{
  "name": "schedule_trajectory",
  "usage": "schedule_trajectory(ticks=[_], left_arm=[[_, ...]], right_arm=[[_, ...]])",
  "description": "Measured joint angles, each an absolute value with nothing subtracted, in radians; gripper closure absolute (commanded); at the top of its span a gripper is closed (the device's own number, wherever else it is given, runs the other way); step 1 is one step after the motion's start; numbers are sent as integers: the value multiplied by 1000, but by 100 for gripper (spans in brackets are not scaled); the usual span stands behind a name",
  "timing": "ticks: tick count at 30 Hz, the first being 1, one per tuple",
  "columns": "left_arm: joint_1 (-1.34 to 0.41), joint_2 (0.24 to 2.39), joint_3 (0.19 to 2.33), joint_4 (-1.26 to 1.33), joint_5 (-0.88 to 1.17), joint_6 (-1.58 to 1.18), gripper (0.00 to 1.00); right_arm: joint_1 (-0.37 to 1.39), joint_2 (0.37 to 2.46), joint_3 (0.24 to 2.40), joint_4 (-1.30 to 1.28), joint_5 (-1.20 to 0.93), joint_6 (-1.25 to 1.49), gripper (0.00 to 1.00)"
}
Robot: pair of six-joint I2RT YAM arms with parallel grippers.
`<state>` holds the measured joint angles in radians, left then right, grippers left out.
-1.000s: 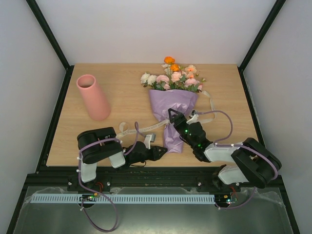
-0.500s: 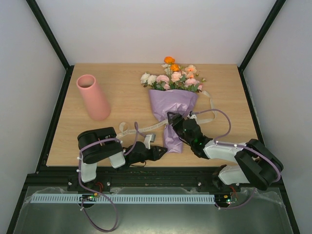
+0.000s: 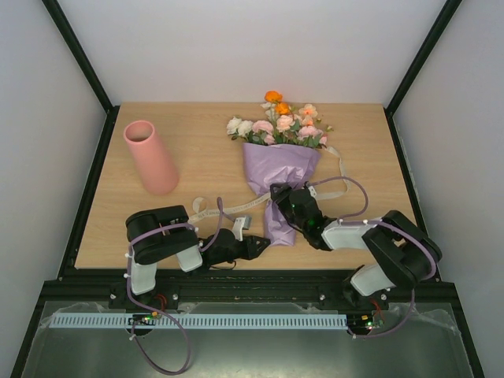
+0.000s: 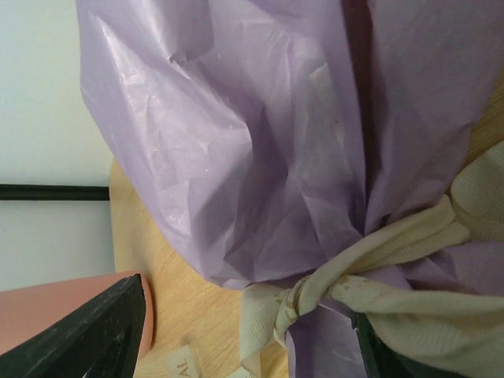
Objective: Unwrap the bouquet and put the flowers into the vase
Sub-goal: Untie the ribbon from the wrapping paper.
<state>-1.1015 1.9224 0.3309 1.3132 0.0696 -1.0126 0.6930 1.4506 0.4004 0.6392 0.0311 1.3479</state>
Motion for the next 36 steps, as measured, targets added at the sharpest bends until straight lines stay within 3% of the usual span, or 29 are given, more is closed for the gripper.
schedule_trajectory(ticks=[11, 36], left_arm=[[-1102, 1941, 330, 1349, 70, -1019, 53], [-1099, 1972, 320, 1409, 62, -1045, 53]], right_arm=[[668, 1536, 325, 976, -54, 1309, 34], [628, 1597, 320, 1159, -107, 1204, 38]])
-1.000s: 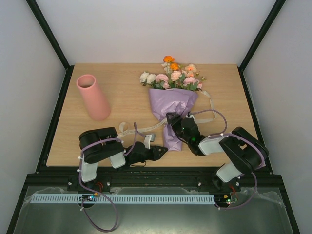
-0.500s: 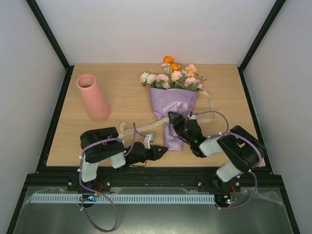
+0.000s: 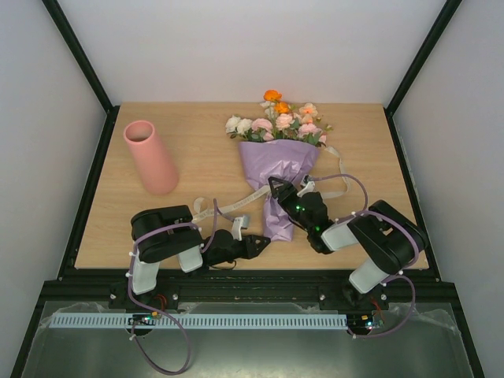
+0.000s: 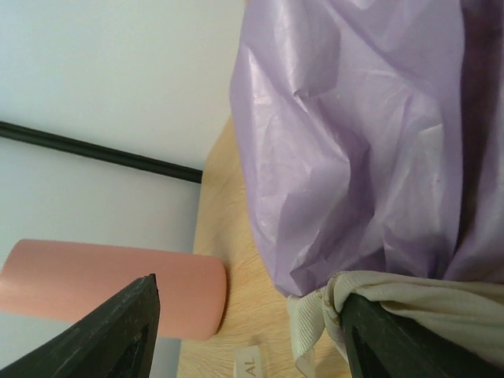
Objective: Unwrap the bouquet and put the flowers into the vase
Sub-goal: Untie the ribbon from the wrapping paper.
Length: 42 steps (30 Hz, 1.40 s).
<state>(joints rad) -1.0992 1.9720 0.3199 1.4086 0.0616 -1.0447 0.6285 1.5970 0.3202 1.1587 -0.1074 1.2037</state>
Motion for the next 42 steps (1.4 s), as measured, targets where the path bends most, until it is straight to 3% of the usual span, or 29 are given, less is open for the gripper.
schedule_trajectory(ticks=[10, 16, 23, 33, 36, 42], left_arm=[[-1099, 1971, 320, 1409, 62, -1044, 53], [-1100, 1965, 320, 1409, 62, -1044, 53], [-1101, 1964, 320, 1409, 59, -1042, 53], [-1102, 1964, 320, 1408, 58, -1041, 53], [-1103, 1963, 320, 1407, 54, -1040, 53], [-1108, 1946, 321, 1376, 43, -1039, 52]], right_arm=[[628, 1570, 276, 1253, -133, 1108, 40], [628, 1554, 248, 1288, -179, 1044, 51], [627, 1531, 214, 1312, -204, 967, 57], [627, 1425, 210, 1344, -225, 865, 58], [627, 1360, 227, 1228, -204, 838, 54], [627, 1264, 508, 639, -83, 619, 53]])
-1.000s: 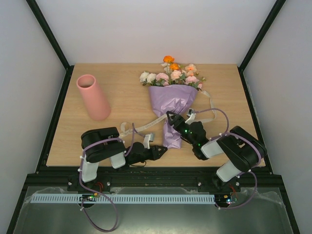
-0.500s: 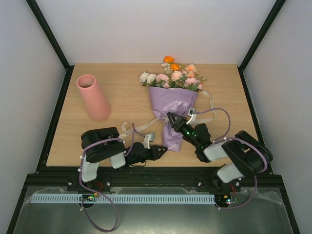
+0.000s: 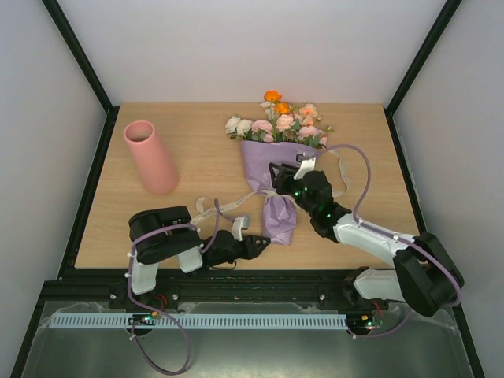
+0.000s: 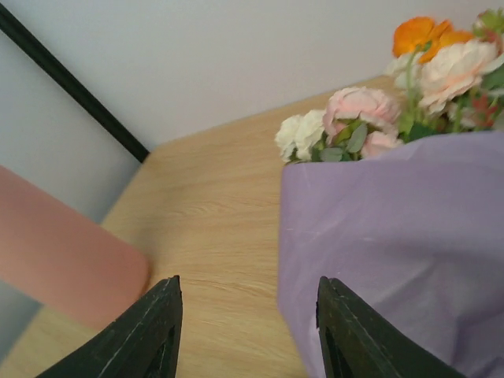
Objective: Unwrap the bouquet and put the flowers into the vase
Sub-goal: Untie the ribbon from the wrapping paper.
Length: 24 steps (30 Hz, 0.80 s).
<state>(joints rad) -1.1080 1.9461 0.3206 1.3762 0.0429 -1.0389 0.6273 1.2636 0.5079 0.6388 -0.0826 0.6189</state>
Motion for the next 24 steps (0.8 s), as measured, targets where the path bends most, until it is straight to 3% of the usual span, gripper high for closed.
schedule_trajectory(ticks=[7, 13, 17, 24], left_arm=[[-1116, 1918, 320, 1324, 28, -1039, 53], [-1117, 1907, 316, 1308, 25, -1040, 53], [-1118, 1898, 313, 1293, 25, -1040, 53], [-1119, 1897, 313, 1292, 24, -1040, 53]], right_arm=[[627, 1269, 731, 181, -6, 263, 53], [627, 1401, 982, -161, 94, 56, 59], [629, 1482, 1036, -312, 105, -68, 71], [663, 1564, 1039, -448, 89, -195, 69]])
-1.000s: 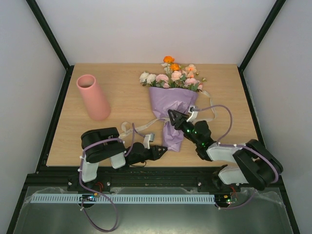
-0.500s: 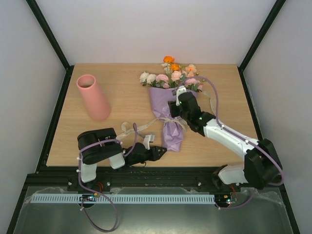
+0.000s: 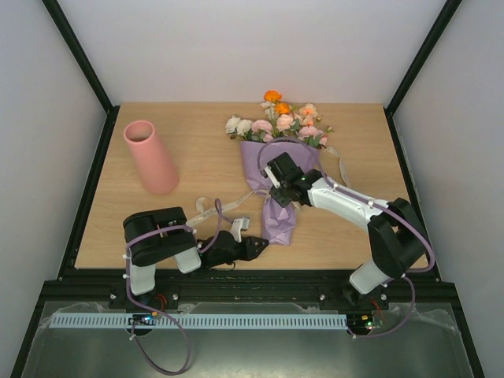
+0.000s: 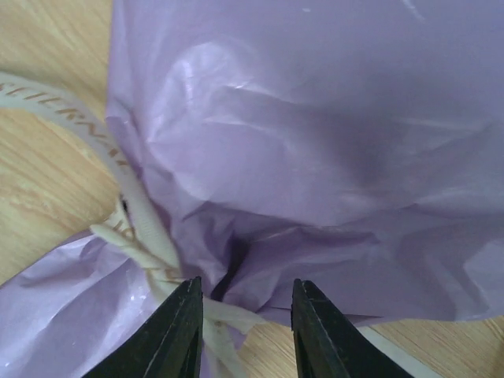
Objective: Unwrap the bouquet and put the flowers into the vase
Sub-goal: Untie the ribbon from the wrapping paper.
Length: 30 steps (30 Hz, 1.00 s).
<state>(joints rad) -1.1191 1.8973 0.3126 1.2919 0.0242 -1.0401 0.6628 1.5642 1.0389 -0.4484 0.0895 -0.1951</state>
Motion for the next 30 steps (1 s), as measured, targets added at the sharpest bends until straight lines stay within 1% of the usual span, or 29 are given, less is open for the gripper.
schedule_trajectory(ticks=[4, 7, 10, 13, 16, 23, 24, 26, 30], left_arm=[[-1119, 1897, 313, 1292, 23, -1040, 53], [-1119, 1897, 313, 1292, 22, -1040, 53], [-1119, 1897, 313, 1292, 22, -1040, 53], [-1119, 1897, 313, 1292, 21, -1040, 53], [-1120, 1897, 313, 1292, 19, -1040, 53], [-1121, 1897, 313, 1291, 16, -1040, 53], [-1122, 1897, 313, 1291, 15, -1039, 53], [-1122, 1897, 313, 1291, 14, -1039, 53], [-1122, 1897, 313, 1290, 13, -1038, 53]], right_arm=[[675, 1567, 1044, -471, 80, -230, 68], [677, 1568, 1050, -480, 67, -253, 62], [682, 1568, 1052, -485, 49, -274, 61], [685, 1571, 1052, -485, 44, -293, 63], [687, 1582, 1052, -485, 44, -308, 70], [688, 1602, 1052, -485, 46, -331, 70], [688, 1602, 1052, -484, 49, -333, 70], [688, 1602, 1051, -480, 55, -337, 66], [688, 1604, 1050, -469, 59, -348, 63]])
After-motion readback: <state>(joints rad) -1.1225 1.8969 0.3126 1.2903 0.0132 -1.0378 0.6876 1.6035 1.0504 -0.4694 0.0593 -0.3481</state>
